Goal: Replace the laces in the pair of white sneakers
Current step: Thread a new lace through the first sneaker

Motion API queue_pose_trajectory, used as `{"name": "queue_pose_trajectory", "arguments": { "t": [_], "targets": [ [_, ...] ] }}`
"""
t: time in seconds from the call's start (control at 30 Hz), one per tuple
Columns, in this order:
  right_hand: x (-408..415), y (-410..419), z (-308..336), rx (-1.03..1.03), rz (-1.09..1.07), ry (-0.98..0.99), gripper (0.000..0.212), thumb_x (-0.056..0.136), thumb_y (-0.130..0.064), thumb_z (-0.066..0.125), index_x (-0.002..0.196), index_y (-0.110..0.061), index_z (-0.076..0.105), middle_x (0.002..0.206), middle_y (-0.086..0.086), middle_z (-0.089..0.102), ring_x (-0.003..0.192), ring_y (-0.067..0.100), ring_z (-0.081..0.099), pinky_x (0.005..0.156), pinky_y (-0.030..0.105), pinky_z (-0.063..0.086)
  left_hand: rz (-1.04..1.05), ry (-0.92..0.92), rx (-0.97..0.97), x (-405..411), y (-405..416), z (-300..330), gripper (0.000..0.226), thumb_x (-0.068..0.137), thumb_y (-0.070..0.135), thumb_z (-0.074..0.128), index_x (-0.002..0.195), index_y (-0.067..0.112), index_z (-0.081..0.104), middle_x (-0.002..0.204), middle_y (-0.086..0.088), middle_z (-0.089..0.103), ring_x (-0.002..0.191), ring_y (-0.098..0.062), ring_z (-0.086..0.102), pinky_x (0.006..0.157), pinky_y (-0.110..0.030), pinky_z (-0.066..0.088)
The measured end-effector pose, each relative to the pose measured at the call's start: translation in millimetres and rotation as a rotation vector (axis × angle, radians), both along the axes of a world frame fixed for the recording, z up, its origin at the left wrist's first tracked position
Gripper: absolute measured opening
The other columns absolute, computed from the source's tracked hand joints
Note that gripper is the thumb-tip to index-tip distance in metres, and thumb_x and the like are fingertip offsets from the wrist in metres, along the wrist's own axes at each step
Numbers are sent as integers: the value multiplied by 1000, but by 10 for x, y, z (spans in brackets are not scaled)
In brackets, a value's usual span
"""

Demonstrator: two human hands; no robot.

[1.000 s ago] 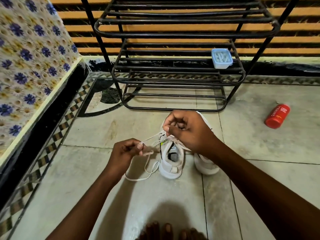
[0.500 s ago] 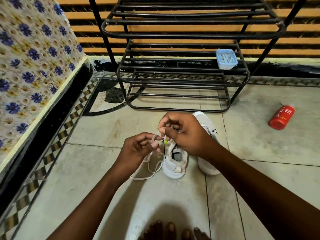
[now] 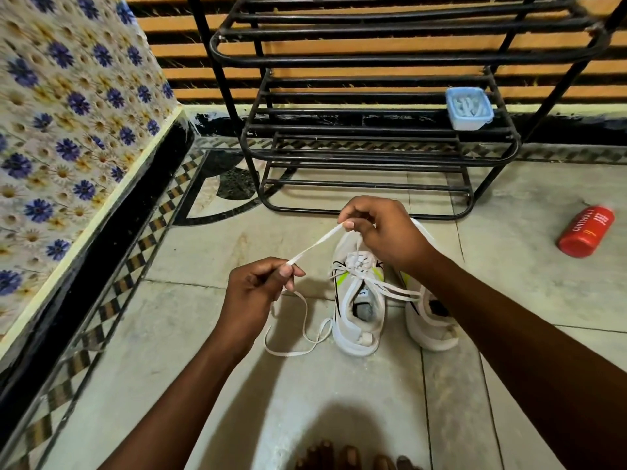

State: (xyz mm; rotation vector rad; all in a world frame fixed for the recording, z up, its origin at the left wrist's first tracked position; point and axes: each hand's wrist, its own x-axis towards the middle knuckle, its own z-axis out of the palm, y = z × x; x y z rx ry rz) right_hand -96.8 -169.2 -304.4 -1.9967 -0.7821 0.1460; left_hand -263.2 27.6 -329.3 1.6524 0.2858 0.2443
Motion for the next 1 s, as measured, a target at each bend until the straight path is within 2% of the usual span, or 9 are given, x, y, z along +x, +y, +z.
{"name": "queue_pose_trajectory", "arguments": {
  "t": [0.27,0.37,0.43,0.53,0.63,0.73,0.83,0.9,1.0],
  "targets": [
    [-100,199,42,157,87,144,12,91,0,64,94,-8,72,77,1,68,66,16,64,67,35,54,-48,275,221,56,127,-350,29,99,10,67,75,19,78,77,2,76,75,-8,66,80,-32,50],
    [-186,262,155,227,131,169,8,93,-1,65,96,-5,71,78,1,67,64,16,60,65,27,51,-29,191,132,101,44,-231,9,90,19,80,98,22,77,97,3,79,100,-12,73,95,-43,52],
    [-216,288,214,219,156,135,6,93,-7,67,96,-8,72,80,2,68,66,15,59,65,28,49,-72,116,42,153,-38,-89,41,84,21,84,121,20,67,111,1,78,113,-16,70,99,-44,51],
    [-239,294,222,177,180,92,4,90,-16,70,93,-16,72,84,2,71,77,30,64,72,42,51,-41,12,-113,214,-152,85,33,90,8,76,121,6,64,93,-15,75,93,-23,72,85,-30,56],
    [-231,211,223,180,156,107,3,89,-16,71,91,-17,73,83,3,71,78,31,64,72,41,51,60,-3,-118,187,-180,69,13,102,8,61,91,2,64,62,-9,53,62,-25,54,63,-27,49],
    [-190,90,217,165,127,130,3,88,-12,72,90,-13,73,79,-3,70,71,13,61,69,26,46,27,114,71,91,-91,-173,25,103,16,61,80,7,59,60,-1,55,60,-20,53,62,-28,46],
    [-190,0,184,123,125,131,4,84,-14,71,86,-13,73,81,-3,72,79,15,67,77,30,51,-6,352,332,-6,26,-458,26,96,33,65,72,25,60,65,8,63,67,-16,59,69,-33,44],
    [-266,-13,158,89,160,141,3,86,-11,71,86,-13,73,83,-3,73,83,13,68,80,30,52,12,404,361,-19,22,-443,18,96,26,71,79,29,67,80,10,72,80,-14,67,76,-31,48],
    [-389,42,128,57,218,90,7,89,-5,70,86,-10,73,81,-4,72,80,7,66,78,22,48,-108,158,157,47,-132,-237,20,93,18,73,113,21,69,105,3,77,101,-10,71,91,-26,54]
  ]
}}
